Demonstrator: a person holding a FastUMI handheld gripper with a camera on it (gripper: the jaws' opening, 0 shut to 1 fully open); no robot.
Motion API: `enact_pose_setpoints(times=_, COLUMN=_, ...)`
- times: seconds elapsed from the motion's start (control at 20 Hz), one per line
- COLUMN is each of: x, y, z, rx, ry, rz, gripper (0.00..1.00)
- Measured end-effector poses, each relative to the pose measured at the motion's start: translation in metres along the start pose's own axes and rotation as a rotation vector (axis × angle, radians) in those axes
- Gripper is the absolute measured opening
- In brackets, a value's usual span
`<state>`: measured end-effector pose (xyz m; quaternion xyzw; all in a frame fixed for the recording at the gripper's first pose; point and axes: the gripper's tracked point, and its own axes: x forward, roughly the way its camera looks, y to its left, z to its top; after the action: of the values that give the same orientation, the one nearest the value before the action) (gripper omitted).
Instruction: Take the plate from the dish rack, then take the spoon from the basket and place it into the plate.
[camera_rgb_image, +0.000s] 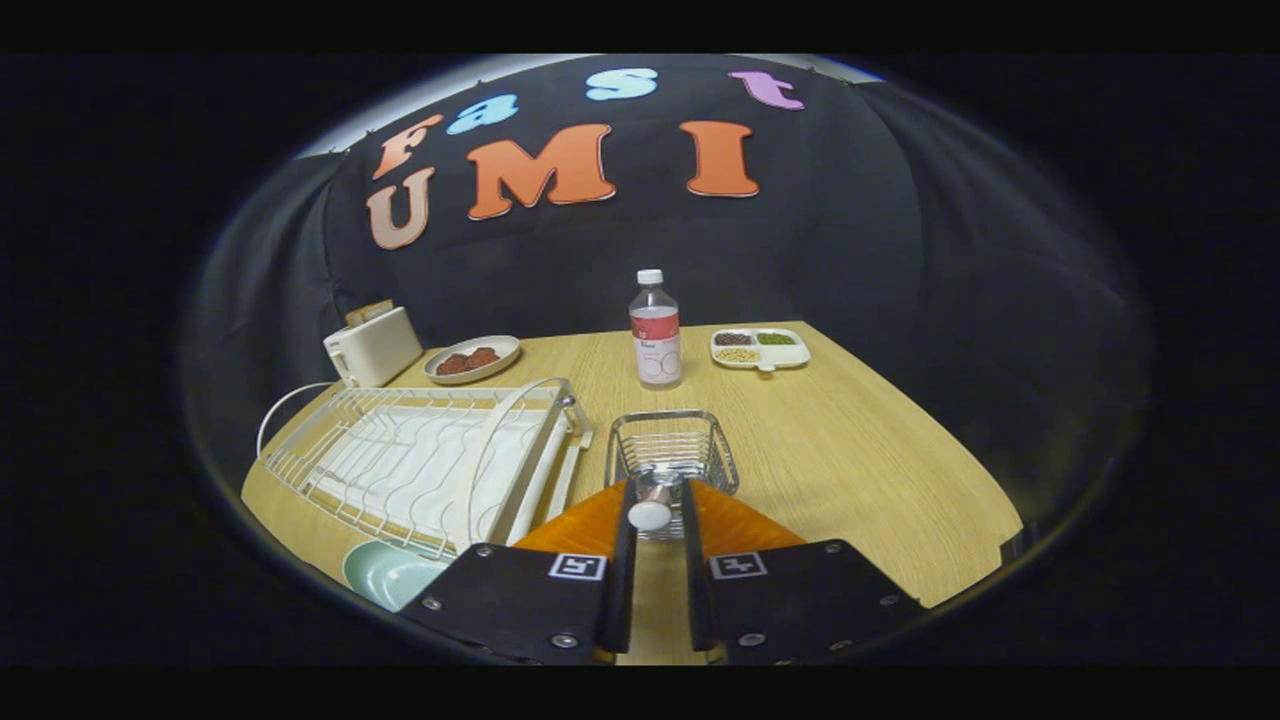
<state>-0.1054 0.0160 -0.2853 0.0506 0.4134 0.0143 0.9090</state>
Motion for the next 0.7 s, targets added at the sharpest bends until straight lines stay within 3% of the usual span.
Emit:
enact_pose_setpoints(times=0.2, x=-0.009, y=0.0, z=0.015, rx=0.033, ry=0.005, rz=0.012, gripper=0.12)
enact_pose_setpoints(times=0.5, x=-0.052, y=-0.006, z=0.057, rx=-0.013, ry=-0.038, rz=0.013, gripper=0.12)
enact_pose_setpoints(times=0.7, x=-0.089, y=0.002, z=0.072, rx=0.002, ry=-0.047, rz=0.06, gripper=0.12)
